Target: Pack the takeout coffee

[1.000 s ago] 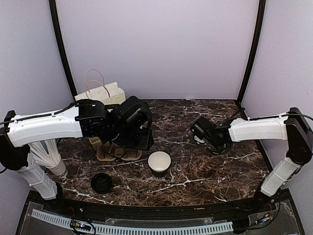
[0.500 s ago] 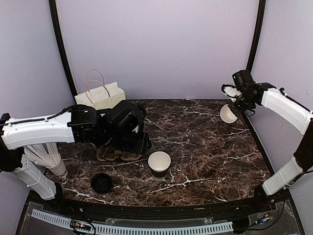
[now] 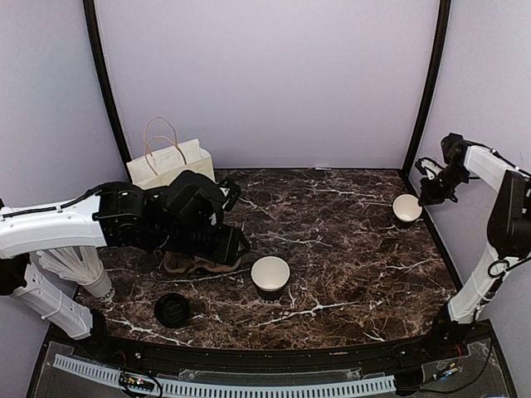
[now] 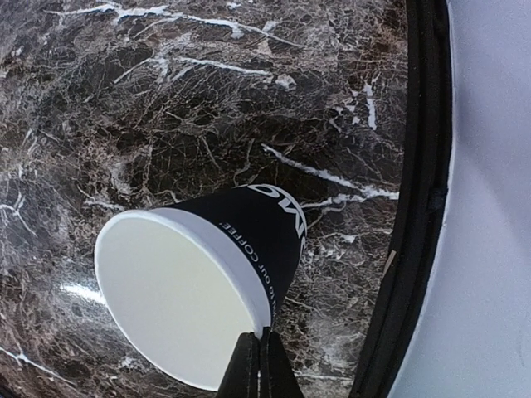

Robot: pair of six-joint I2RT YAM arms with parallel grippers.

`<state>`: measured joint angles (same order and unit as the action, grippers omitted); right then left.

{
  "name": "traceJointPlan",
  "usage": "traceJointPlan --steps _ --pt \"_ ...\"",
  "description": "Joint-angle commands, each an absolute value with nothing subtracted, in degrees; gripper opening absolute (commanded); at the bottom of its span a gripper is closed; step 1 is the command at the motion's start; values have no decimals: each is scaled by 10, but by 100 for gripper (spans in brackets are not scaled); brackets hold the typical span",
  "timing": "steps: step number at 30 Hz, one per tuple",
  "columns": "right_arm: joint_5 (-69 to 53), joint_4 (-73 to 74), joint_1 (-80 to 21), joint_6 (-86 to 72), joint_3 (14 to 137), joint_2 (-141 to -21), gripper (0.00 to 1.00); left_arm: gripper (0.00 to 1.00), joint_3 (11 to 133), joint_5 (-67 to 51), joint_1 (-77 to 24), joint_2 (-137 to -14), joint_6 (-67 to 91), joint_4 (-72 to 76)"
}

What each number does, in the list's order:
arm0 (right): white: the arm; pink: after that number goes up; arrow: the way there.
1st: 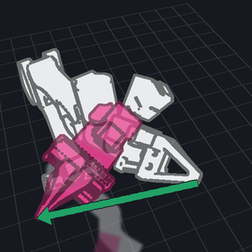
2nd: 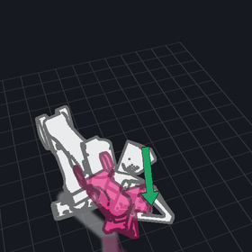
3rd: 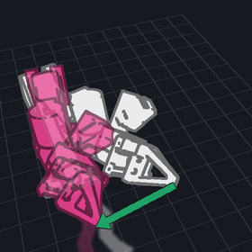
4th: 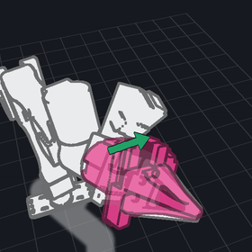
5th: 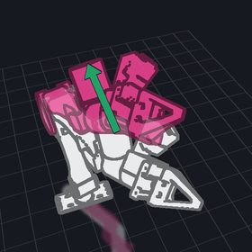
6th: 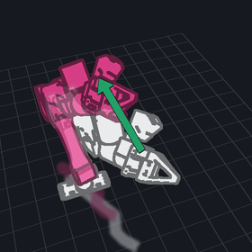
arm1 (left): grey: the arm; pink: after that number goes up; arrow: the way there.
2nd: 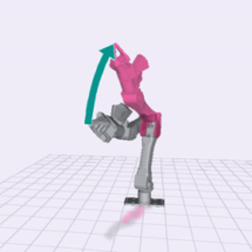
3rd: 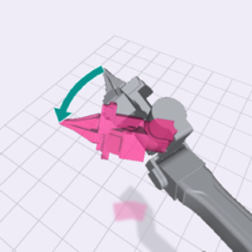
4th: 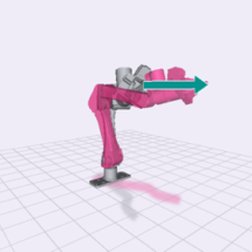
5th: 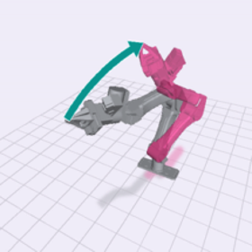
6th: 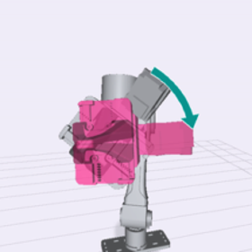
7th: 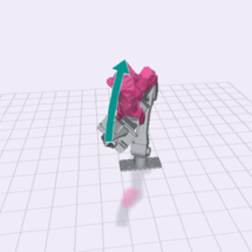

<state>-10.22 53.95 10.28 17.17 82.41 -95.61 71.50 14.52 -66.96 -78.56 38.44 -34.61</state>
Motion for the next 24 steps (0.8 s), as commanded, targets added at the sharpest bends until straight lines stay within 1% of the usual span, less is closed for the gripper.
traceJointPlan --steps 1,5,10,14,18,21,24 --pt "-203 570 134 147 850 -990 0 43 699 155 -668 -762 372 -345" --pt "-216 570 144 141 855 -1005 0 43 691 159 -668 -755 373 -348" --pt "-203 564 144 132 858 -991 22 46 683 175 -667 -747 378 -360" --pt "-188 560 145 131 858 -960 30 49 681 190 -666 -739 393 -394" --pt "-178 555 145 135 851 -902 34 51 675 198 -662 -726 413 -439" --pt "-238 527 142 162 809 -832 37 51 653 201 -656 -713 434 -480" --pt "-299 484 111 197 731 -755 44 51 621 186 -643 -698 459 -515"
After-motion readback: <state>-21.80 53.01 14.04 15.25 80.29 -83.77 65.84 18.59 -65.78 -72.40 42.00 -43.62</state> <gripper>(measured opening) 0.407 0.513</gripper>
